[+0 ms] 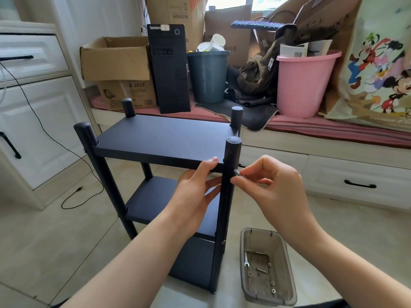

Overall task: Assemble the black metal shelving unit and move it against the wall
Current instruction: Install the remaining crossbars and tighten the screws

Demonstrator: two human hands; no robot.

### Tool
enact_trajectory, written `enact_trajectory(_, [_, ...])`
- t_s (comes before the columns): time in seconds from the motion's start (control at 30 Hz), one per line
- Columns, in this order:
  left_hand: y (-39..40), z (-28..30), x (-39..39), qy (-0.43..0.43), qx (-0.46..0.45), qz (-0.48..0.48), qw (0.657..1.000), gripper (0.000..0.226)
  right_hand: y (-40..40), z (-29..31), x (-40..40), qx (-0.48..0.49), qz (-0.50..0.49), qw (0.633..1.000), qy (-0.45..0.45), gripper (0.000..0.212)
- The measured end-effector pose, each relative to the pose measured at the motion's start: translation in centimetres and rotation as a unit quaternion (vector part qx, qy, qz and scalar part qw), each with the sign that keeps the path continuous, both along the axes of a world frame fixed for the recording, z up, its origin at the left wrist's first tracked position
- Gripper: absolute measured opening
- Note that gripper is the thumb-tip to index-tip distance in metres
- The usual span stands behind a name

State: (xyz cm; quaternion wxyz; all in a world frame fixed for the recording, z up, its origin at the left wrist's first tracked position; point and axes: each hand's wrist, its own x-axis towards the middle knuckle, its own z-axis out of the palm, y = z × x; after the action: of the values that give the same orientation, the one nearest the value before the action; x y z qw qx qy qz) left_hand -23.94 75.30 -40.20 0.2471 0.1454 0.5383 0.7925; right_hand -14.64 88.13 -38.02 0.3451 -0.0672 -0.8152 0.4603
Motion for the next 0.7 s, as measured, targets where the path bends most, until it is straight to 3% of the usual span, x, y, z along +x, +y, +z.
enact_trajectory(0.17, [-0.13, 0.10, 0.05, -0.007, 0.008, 0.003, 1.000, 0.046, -0.07, -0.15, -0.57, -0.014, -0.003, 1.000, -0.004, 0.018])
enact_trajectory(0.33, [-0.08, 0.08, -0.01, -0.017, 0.001, 0.009, 1.000, 0.036, -0.05, -0.12, -0.88, -0.017, 0.001, 1.000, -0.008, 0.017])
enact_trajectory(0.7, [-0.01, 0.24, 0.17, -0.026, -0.004, 0.015, 1.000, 0.040, -0.23, -0.13, -0.56, 0.040, -0.010, 0.999, 0.002, 0.024])
